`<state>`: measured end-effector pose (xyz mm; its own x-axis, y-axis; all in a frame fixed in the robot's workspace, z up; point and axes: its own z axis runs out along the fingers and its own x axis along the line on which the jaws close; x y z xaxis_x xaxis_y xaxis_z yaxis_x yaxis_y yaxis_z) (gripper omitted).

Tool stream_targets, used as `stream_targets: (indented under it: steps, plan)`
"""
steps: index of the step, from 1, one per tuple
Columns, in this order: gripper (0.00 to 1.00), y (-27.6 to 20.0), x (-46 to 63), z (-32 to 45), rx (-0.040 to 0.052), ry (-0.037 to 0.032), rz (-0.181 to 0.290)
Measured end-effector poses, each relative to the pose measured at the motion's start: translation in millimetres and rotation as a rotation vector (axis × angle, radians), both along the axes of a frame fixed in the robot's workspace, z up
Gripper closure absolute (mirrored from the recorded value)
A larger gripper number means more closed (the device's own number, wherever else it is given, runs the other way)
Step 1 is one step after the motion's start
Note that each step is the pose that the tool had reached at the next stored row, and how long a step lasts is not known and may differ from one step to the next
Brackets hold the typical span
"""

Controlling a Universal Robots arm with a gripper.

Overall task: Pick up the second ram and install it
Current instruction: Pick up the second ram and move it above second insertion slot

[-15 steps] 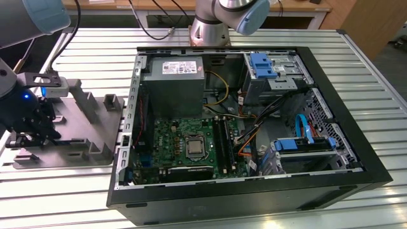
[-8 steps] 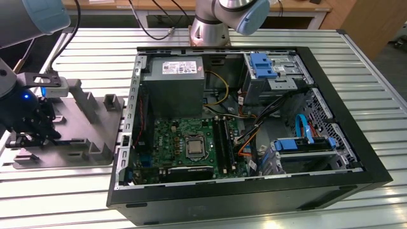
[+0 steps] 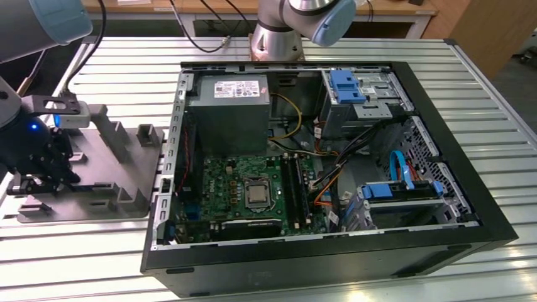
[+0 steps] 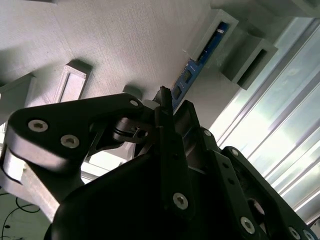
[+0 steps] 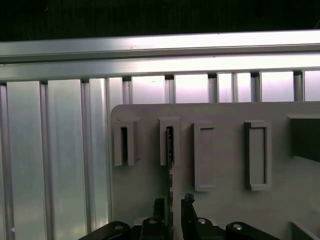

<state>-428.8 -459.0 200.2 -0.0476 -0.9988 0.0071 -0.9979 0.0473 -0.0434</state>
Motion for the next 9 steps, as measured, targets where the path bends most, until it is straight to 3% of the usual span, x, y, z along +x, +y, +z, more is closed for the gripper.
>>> stream_targets:
  steps: [4, 5, 9]
  plan:
    - [0.75, 0.0, 0.0, 0.4, 0.0000, 0.0000, 0.000]
    - [0.81, 0.0, 0.0, 0.5, 0.0000, 0.0000, 0.000]
    - [0.81, -0.1, 0.0, 0.9, -0.0001, 0.0001, 0.000]
